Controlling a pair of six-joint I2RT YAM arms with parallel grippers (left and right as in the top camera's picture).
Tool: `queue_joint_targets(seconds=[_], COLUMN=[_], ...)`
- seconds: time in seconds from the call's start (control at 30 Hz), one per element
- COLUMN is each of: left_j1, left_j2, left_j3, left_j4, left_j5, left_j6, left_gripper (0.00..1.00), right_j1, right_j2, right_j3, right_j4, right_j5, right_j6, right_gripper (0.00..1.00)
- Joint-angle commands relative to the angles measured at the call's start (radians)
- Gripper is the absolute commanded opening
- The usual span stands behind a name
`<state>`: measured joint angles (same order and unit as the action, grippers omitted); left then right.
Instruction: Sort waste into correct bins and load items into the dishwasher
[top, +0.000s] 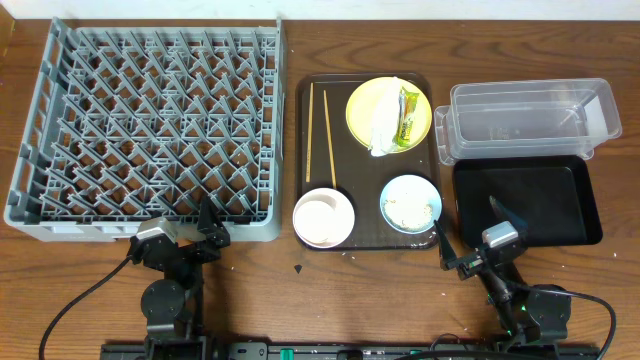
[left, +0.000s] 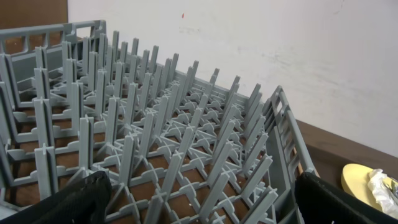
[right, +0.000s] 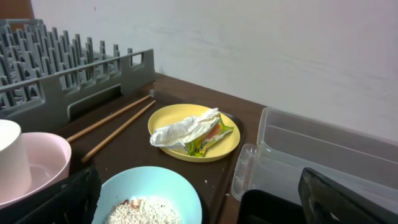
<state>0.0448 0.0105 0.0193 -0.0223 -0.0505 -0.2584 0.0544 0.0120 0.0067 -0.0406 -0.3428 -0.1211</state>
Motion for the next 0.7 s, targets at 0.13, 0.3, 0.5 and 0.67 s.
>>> queue_joint_targets(seconds=[0.13, 0.3, 0.5, 0.67], left_j1=[0.000, 0.000, 0.000, 0.000], left_j2=[0.000, 0.000, 0.000, 0.002], left_j3=[-0.015, -0.015, -0.009, 0.087], left_j4=[-0.044, -0.047, -0.032, 0.004], left_j5=[-0.009, 0.011, 0.205, 0.301], left_j6=[0.001, 0.001, -0.009, -0.008], left_gripper=[0.95, 0.95, 0.95, 0.95], right_j1=[-0.012, -0.012, -0.012, -0.012], right_j2=[-0.001, -0.001, -0.001, 0.019], right_j3=[-0.001, -0.001, 0.004, 0.119], right_j4=[-0.004, -0.005, 0.011, -0.029], right_j5=[-0.006, -0.021, -0.048, -0.089], right_j6=[-0.007, 0.016, 0.181, 0.246], right_gripper=[0.99, 0.99, 0.99, 0.99])
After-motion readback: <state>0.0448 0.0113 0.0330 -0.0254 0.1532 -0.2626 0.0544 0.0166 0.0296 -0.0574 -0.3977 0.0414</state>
